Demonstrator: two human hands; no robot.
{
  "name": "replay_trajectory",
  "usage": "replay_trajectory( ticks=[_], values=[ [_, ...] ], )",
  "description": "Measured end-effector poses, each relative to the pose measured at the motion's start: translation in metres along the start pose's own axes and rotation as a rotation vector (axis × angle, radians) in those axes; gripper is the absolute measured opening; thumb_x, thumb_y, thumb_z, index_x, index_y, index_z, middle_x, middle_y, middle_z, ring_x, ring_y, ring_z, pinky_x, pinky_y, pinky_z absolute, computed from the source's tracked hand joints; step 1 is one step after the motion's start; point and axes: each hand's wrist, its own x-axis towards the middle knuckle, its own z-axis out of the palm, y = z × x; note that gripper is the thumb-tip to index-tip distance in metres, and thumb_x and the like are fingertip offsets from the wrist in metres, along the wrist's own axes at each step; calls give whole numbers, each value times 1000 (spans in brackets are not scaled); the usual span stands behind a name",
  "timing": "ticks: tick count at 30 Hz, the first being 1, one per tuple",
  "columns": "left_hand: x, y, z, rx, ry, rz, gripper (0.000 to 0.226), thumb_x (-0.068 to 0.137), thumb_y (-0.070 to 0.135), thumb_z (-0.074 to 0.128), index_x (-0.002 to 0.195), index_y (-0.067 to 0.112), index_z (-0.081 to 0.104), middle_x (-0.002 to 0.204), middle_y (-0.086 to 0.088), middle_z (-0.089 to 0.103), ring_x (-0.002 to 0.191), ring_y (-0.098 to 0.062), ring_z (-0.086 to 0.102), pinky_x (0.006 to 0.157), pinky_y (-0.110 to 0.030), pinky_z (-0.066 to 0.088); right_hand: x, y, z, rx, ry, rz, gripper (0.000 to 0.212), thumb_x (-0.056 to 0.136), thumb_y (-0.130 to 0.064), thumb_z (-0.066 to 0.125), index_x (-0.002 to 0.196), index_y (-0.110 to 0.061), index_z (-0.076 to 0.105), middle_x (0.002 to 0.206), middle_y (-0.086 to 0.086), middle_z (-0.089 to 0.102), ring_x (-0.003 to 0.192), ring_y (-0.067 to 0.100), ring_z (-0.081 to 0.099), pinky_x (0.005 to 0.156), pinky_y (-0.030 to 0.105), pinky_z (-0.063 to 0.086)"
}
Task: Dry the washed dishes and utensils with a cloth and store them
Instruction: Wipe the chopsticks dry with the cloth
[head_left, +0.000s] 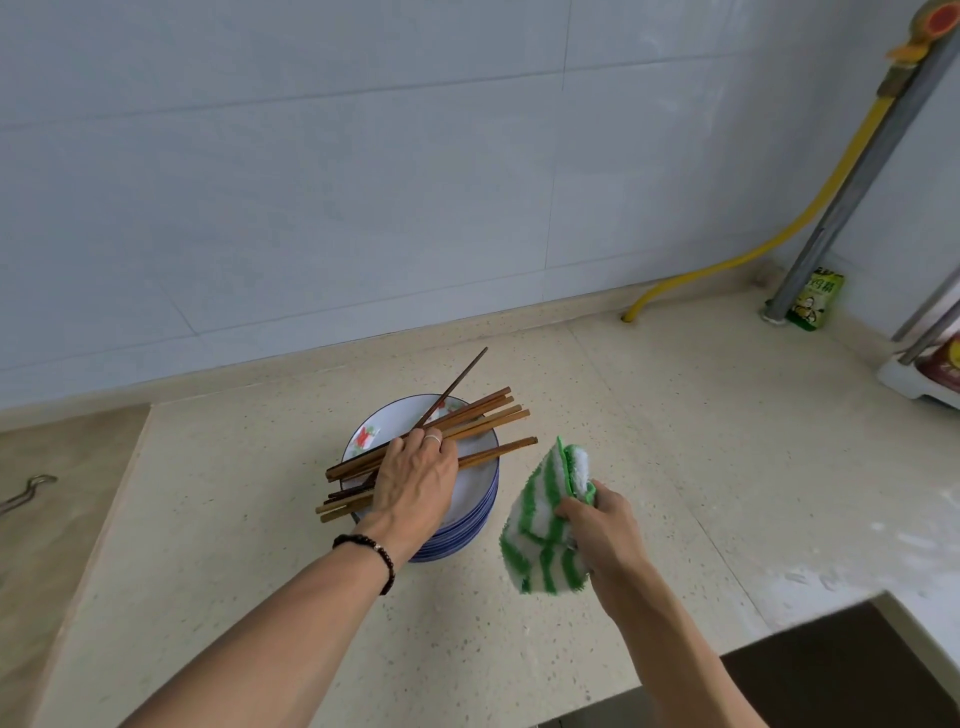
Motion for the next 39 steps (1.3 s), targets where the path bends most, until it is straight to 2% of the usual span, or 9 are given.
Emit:
replay_trajectory(
  ticks=[6, 9, 14, 17, 21, 24, 30, 35, 39],
  values=[
    [-7, 0, -35, 18, -26, 31, 18, 99, 11, 39, 110, 19, 50, 109, -2, 61, 99, -21, 54, 85, -36, 35, -10, -13, -3, 405, -16, -84, 27, 96, 3, 49, 96, -20, 63, 110, 17, 69, 106, 37, 65, 98, 58, 51],
    [-3, 0, -72, -486, -205, -61, 23, 108, 23, 33, 110, 12, 53, 98, -9, 64, 88, -28, 66, 74, -38, 46, -18, -32, 4, 677, -143, -180, 27, 95, 0, 51, 108, -18, 65, 116, 14, 69, 110, 32, 65, 98, 52, 52],
    [-10, -2, -118, -1495, -700, -253, 30, 110, 22, 34, 84, 15, 47, 59, 1, 36, 42, -10, 34, 38, -20, 30, -38, -57, 30, 903, -355, -118, 53, 54, -36, 81, 93, -4, 66, 99, 18, 63, 86, 28, 61, 73, 39, 50],
    [-21, -13, -129, -1626, -867, -185, 32, 109, 25, 36, 80, 16, 47, 58, 1, 35, 40, -7, 33, 36, -17, 29, -43, -64, 48, 886, -212, -134, 13, 85, -12, 69, 93, -12, 60, 81, 18, 59, 60, 26, 56, 51, 31, 49],
    [-36, -23, -142, -1706, -934, -118, 35, 106, 22, 38, 75, 15, 52, 58, 1, 35, 39, -6, 34, 37, -16, 29, -54, -69, 70, 787, -149, -63, 7, 94, -5, 64, 96, -11, 61, 73, 18, 62, 51, 24, 55, 42, 26, 47],
    [-46, -32, -149, -1613, -875, -125, 31, 107, 22, 40, 79, 14, 50, 59, 0, 40, 41, -8, 38, 39, -17, 31, -66, -78, 75, 684, -154, -107, 21, 95, 0, 58, 75, -5, 61, 68, 18, 60, 50, 24, 56, 44, 28, 47],
    [-80, -81, -144, -1208, -513, -15, 8, 100, 20, 59, 100, 13, 62, 85, -2, 66, 68, -13, 65, 59, -23, 52, -74, -111, 75, 889, -24, -178, 8, 101, -7, 55, 101, -3, 62, 87, 15, 69, 63, 21, 71, 59, 35, 57],
    [-102, -98, -147, -1110, -66, -95, 38, 99, 32, 58, 71, 7, 61, 52, 8, 46, 49, -9, 40, 51, -25, 32, -83, -120, 110, 949, 174, -100, 36, 87, -17, 71, 118, -3, 60, 102, 15, 70, 77, 28, 69, 75, 46, 61],
    [-104, -102, -149, -1058, 6, -54, 50, 96, 37, 59, 54, 13, 44, 53, 6, 32, 53, -12, 28, 53, -31, 23, -111, -109, 155, 735, 236, -137, 51, 79, -35, 79, 116, -5, 62, 103, 13, 72, 86, 30, 70, 80, 51, 60]
  ],
)
